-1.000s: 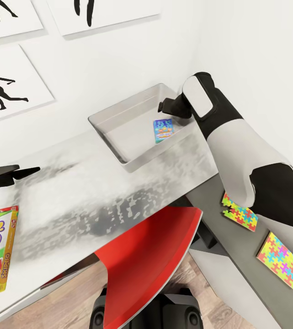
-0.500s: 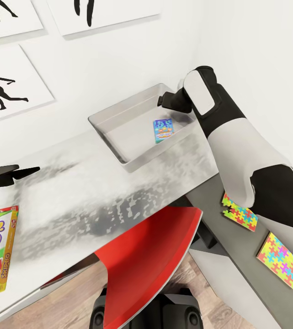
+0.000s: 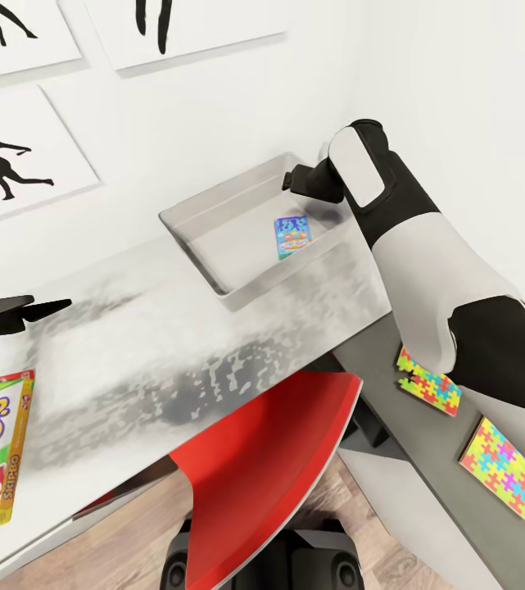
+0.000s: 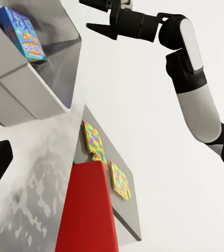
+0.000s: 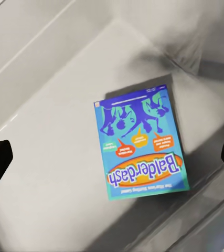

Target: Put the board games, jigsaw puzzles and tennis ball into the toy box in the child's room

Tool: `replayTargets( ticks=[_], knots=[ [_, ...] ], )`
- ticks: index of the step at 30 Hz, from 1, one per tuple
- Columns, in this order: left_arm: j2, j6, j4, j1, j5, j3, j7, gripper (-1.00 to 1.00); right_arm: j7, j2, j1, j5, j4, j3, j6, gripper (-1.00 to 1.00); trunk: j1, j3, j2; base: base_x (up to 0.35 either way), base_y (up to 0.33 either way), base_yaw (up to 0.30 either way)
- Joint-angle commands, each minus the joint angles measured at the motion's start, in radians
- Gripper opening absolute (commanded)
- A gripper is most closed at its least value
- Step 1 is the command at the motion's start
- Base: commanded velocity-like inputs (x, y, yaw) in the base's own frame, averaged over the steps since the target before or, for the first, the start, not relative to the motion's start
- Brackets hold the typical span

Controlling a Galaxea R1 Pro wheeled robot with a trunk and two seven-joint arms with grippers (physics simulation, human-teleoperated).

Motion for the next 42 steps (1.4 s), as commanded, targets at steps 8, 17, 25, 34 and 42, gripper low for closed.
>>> replayTargets(
  ticks=[8, 17, 25, 34, 42],
  knots=[
    [0.000, 0.011, 0.000, 0.000, 0.000, 0.000, -0.004, 1.00, -0.009, 0.000, -0.001, -0.008, 0.000, 0.002, 0.001, 1.00, 0.001, 0.011, -0.002, 0.000, 0.000, 0.000],
    [0.000, 0.011, 0.000, 0.000, 0.000, 0.000, -0.004, 1.00, -0.009, 0.000, -0.001, -0.008, 0.000, 0.002, 0.001, 1.00, 0.001, 0.026, -0.002, -0.035, 0.000, 0.000],
    [0.000, 0.011, 0.000, 0.000, 0.000, 0.000, -0.004, 1.00, -0.009, 0.000, -0.001, -0.008, 0.000, 0.002, 0.001, 1.00, 0.001, 0.039, -0.002, -0.132, 0.000, 0.000],
    [0.000, 0.011, 0.000, 0.000, 0.000, 0.000, -0.004, 1.00, -0.009, 0.000, 0.001, -0.008, 0.000, 0.002, 0.001, 1.00, 0.001, 0.054, -0.002, -0.135, 0.000, 0.000],
    [0.000, 0.011, 0.000, 0.000, 0.001, 0.000, -0.004, 1.00, -0.009, 0.000, 0.001, -0.009, 0.000, 0.002, 0.000, 1.00, 0.001, 0.067, -0.002, -0.133, 0.000, 0.000]
  ],
)
